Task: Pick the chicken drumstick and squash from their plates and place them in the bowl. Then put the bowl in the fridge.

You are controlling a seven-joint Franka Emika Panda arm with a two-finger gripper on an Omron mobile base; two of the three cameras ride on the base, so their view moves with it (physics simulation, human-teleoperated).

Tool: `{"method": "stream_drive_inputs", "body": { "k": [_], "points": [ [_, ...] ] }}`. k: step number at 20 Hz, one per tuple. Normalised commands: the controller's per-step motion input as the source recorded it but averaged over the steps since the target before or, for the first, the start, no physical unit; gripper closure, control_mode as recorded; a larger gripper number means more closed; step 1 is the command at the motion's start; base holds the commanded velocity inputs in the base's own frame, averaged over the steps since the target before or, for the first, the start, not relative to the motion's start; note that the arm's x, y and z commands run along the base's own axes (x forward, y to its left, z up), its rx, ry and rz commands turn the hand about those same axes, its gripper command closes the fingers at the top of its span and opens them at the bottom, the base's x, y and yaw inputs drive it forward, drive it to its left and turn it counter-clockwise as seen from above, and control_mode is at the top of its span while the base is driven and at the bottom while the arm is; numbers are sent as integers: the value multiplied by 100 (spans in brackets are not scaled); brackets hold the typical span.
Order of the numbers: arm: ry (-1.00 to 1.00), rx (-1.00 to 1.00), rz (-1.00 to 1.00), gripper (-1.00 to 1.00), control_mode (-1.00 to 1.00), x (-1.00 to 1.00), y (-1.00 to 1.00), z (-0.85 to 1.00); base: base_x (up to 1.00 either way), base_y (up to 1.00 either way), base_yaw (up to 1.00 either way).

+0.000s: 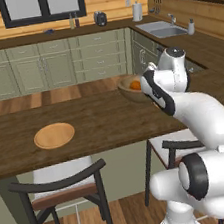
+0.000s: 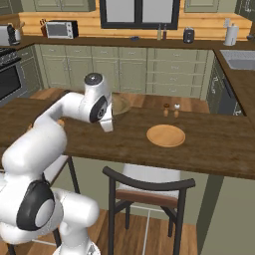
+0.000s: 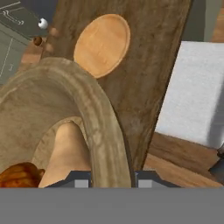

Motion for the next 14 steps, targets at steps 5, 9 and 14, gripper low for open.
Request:
{"method": "stream_drive_inputs", "body": {
  "k": [5,9,14],
  "points": [
    [1,0,-47,100,-100,-97,13,75,0,0,0],
    [4,2,-31,100,-100,-78,23,78,0,0,0],
    [5,2,0,100,-100,-62,19,65,0,0,0]
  ]
}}
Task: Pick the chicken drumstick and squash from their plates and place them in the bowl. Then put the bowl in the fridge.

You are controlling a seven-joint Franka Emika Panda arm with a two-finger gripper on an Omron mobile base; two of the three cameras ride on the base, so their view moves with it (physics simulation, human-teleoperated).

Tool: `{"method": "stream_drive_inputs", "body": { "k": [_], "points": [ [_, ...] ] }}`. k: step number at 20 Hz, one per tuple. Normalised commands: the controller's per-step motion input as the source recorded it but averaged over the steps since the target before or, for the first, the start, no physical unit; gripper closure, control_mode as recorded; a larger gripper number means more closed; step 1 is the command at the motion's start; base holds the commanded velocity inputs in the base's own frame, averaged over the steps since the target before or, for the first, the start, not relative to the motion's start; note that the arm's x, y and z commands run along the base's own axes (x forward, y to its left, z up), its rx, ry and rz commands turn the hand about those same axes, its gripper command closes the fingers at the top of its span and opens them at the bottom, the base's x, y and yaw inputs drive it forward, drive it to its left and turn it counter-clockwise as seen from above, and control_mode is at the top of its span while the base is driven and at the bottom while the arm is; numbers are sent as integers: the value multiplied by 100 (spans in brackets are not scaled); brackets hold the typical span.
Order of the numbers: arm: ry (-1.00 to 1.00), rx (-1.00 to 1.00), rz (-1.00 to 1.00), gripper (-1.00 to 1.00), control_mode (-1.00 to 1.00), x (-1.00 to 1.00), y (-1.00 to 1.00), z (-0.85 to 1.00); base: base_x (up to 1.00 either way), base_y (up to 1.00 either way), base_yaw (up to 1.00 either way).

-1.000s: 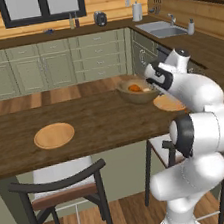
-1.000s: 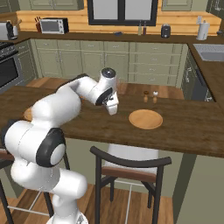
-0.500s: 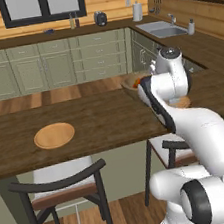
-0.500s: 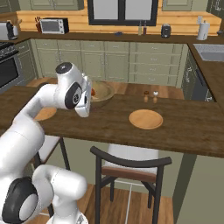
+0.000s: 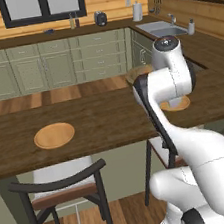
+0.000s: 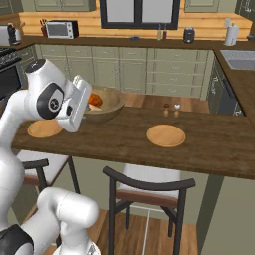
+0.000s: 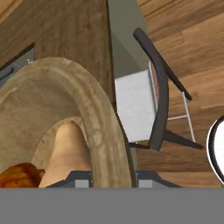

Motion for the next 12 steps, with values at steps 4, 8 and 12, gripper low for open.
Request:
{"method": "stream_drive_inputs", "body": {
  "k": [4,8,12],
  "points": [
    [4,0,13,100,-100,-42,-1,9,0,0,0],
    [-1,0,19,100,-100,-70,-23,-35,0,0,0],
    [-8,0,8,100,-100,-37,-23,-20,0,0,0]
  ]
}}
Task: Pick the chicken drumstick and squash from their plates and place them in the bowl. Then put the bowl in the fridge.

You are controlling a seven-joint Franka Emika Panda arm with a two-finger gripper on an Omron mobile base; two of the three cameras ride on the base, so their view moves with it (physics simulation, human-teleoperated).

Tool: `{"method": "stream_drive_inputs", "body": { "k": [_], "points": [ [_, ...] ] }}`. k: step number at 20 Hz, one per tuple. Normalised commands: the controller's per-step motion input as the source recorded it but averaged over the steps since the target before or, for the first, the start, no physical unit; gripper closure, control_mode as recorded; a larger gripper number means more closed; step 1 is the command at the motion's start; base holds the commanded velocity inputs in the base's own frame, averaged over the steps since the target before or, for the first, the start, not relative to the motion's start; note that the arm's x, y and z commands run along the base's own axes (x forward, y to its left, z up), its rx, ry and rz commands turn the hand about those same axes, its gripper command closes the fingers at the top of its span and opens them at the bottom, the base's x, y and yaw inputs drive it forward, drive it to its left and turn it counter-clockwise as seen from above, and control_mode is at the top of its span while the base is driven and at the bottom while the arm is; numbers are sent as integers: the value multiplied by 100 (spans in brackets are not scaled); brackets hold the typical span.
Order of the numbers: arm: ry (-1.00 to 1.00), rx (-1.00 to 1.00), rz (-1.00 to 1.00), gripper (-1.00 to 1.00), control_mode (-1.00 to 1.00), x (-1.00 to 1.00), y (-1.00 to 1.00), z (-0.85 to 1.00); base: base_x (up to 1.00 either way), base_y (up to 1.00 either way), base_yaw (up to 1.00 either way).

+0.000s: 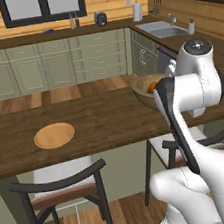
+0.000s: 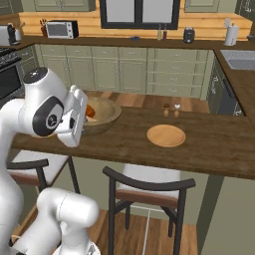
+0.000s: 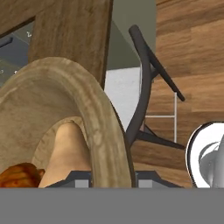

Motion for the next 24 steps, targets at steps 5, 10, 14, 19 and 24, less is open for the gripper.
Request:
{"method": "stream_drive_inputs", "body": {
  "k": [5,10,14,19,24],
  "points": [
    [-1,-10,0,100,-100,-6,6,-10,0,0,0],
    [0,-1,0,100,-100,-1,0,0,0,0,0],
    [0,0,0,100,-100,0,0,0,0,0,0],
    [0,0,0,100,100,0,0,0,-78,16,1],
    [0,0,0,100,100,0,0,0,-73,97,21]
  ]
}}
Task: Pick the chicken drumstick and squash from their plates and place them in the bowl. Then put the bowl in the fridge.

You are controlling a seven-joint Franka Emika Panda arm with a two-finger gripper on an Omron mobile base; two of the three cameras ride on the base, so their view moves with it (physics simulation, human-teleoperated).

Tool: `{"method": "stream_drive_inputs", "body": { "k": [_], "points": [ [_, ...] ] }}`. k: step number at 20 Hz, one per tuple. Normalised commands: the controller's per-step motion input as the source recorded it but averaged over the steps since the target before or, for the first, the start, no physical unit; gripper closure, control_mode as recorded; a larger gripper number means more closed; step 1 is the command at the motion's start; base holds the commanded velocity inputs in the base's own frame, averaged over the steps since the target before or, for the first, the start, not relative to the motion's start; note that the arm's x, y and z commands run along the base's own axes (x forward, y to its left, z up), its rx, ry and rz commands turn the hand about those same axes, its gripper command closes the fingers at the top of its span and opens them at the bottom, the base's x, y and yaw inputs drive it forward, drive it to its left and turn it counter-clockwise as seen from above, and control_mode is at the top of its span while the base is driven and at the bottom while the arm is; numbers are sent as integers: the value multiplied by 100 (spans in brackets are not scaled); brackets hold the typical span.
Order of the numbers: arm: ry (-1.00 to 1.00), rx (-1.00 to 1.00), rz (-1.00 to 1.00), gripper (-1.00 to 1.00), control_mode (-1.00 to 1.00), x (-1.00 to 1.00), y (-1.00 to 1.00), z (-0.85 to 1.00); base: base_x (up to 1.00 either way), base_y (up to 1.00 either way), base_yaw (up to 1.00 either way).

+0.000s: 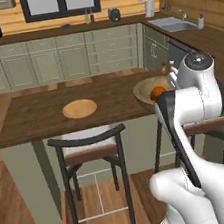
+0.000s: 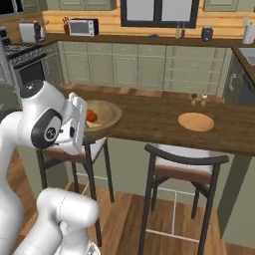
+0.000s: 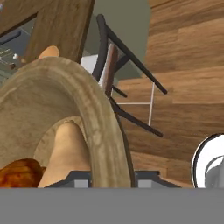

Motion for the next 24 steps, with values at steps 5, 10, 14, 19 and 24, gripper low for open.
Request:
{"method": "stream_drive_inputs", "body": {
  "k": [5,10,14,19,24],
  "points": [
    [0,0,0,100,100,0,0,0,-21,100,16],
    [0,0,0,100,100,0,0,0,9,100,4],
    [0,0,0,100,100,0,0,0,18,100,-8],
    [0,0,0,100,100,0,0,0,19,91,-27],
    [0,0,0,100,100,0,0,0,14,57,-23]
  ]
}}
